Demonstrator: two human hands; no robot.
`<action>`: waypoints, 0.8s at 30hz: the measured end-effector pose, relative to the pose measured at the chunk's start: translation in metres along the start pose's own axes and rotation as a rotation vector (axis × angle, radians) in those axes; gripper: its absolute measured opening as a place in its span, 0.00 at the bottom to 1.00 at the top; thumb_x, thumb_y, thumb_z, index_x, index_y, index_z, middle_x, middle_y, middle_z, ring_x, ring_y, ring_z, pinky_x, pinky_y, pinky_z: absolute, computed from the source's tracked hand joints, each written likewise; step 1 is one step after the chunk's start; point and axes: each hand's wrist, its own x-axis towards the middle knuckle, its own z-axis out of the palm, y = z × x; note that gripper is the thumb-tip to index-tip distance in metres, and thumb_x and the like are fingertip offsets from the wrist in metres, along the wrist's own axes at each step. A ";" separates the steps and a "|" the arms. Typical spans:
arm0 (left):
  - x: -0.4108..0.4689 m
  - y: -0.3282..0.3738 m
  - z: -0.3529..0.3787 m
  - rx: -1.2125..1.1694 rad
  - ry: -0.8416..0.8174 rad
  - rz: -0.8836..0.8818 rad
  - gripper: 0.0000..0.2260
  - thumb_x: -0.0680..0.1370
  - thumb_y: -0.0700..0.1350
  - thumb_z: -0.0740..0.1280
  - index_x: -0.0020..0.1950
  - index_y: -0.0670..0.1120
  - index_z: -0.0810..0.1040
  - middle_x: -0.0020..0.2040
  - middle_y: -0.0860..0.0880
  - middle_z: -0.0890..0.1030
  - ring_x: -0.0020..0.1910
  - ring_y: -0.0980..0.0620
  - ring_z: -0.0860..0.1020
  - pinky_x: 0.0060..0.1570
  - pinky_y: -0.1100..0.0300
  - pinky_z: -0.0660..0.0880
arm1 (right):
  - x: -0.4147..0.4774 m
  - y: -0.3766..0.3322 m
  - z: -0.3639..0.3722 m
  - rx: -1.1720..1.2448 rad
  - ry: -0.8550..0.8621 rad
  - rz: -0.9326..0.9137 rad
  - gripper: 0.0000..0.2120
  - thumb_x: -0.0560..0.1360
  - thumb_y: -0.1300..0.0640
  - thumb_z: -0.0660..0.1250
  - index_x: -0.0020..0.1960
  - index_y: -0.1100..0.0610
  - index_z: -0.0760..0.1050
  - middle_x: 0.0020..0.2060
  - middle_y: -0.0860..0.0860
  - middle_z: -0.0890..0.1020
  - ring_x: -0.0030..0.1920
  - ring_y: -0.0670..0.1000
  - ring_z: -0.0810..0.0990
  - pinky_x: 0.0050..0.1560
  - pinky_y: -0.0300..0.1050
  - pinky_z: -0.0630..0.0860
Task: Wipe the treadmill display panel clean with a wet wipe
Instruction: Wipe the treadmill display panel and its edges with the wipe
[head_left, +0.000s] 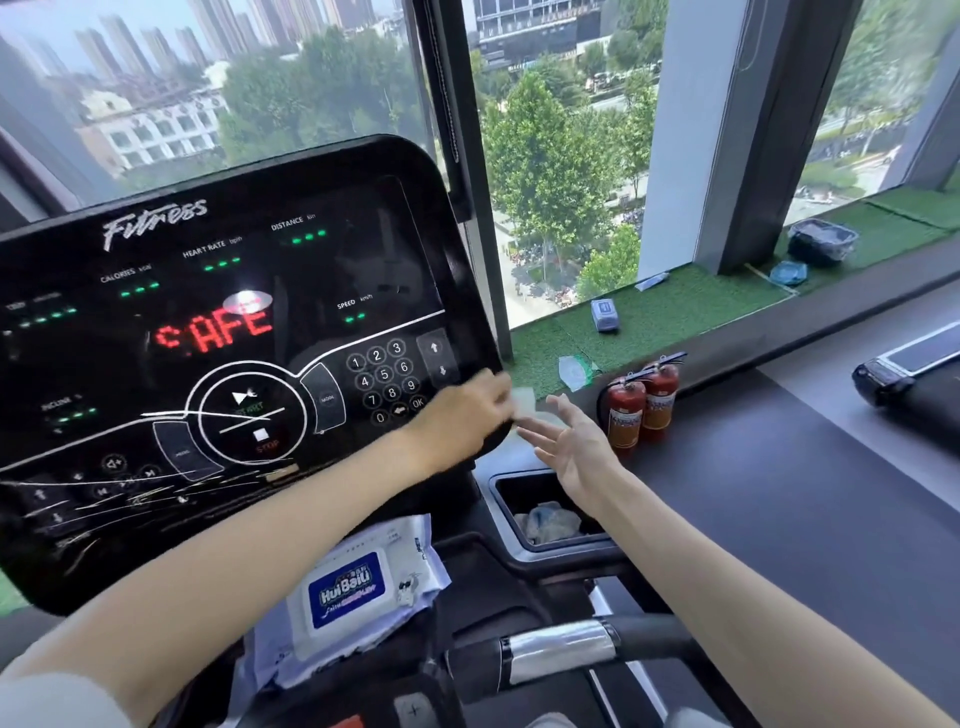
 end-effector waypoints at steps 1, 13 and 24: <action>-0.005 0.002 0.003 0.040 -0.082 0.096 0.16 0.63 0.28 0.69 0.49 0.40 0.78 0.44 0.44 0.74 0.42 0.48 0.73 0.23 0.60 0.73 | 0.000 0.000 0.000 0.014 0.006 0.002 0.14 0.81 0.47 0.52 0.64 0.53 0.63 0.48 0.56 0.82 0.52 0.54 0.79 0.63 0.49 0.64; -0.015 -0.001 0.002 0.149 -0.231 0.140 0.09 0.65 0.31 0.68 0.41 0.41 0.77 0.44 0.46 0.74 0.43 0.48 0.73 0.23 0.62 0.62 | 0.007 0.004 0.004 -0.142 0.070 -0.087 0.17 0.80 0.48 0.54 0.66 0.53 0.67 0.54 0.55 0.80 0.59 0.52 0.76 0.65 0.49 0.64; -0.043 -0.022 -0.008 0.030 -0.242 0.062 0.15 0.70 0.28 0.62 0.50 0.43 0.79 0.49 0.47 0.73 0.47 0.48 0.71 0.29 0.58 0.63 | 0.005 0.010 0.021 -0.383 0.116 -0.278 0.08 0.80 0.54 0.56 0.58 0.51 0.67 0.48 0.50 0.75 0.54 0.53 0.74 0.64 0.53 0.69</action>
